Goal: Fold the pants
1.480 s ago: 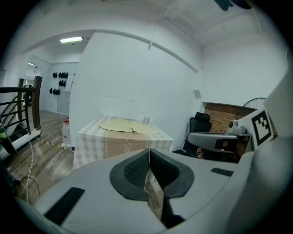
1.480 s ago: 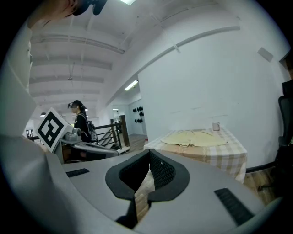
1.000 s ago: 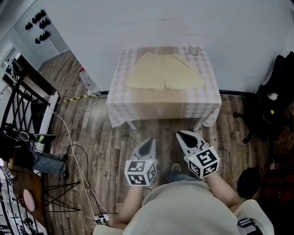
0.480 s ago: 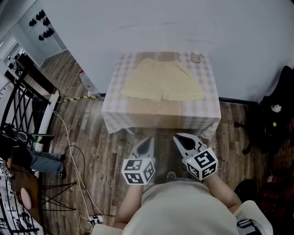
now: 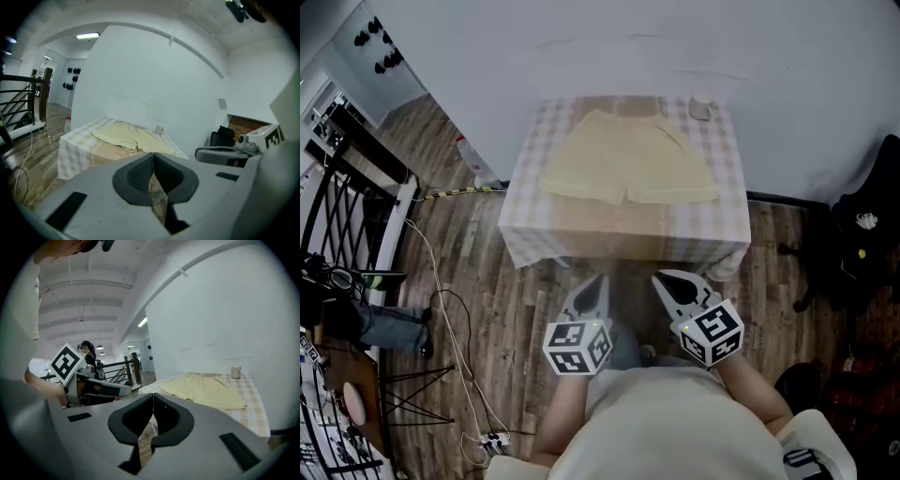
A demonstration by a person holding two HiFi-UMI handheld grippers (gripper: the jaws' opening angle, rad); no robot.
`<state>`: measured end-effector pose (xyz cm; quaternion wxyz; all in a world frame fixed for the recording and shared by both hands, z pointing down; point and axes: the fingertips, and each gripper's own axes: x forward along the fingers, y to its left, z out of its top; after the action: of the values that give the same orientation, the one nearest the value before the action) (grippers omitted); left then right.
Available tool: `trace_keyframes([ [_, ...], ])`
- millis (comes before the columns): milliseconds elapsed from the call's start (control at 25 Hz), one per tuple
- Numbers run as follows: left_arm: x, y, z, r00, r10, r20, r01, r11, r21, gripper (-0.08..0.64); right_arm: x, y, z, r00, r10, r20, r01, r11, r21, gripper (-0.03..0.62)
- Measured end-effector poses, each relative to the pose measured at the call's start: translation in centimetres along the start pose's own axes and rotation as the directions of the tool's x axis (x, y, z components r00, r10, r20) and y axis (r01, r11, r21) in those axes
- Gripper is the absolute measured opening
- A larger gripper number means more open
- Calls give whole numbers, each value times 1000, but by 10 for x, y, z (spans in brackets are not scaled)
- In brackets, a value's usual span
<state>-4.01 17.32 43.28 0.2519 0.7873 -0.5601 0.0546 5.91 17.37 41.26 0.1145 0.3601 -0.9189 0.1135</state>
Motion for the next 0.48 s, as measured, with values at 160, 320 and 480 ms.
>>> trace_keyframes([
  [160, 13, 7, 3, 1000, 4, -6, -4, 1000, -5, 6, 7, -12, -2, 1000, -19, -7, 19, 1000, 13, 0],
  [320, 30, 20, 10, 1000, 6, -10, -6, 1000, 9, 6, 22, -27, 2, 999, -48, -7, 48, 998, 31, 0],
  [480, 51, 46, 22, 1000, 24, -5, -24, 1000, 17, 6, 49, -37, 9, 999, -51, -14, 52, 998, 24, 0],
])
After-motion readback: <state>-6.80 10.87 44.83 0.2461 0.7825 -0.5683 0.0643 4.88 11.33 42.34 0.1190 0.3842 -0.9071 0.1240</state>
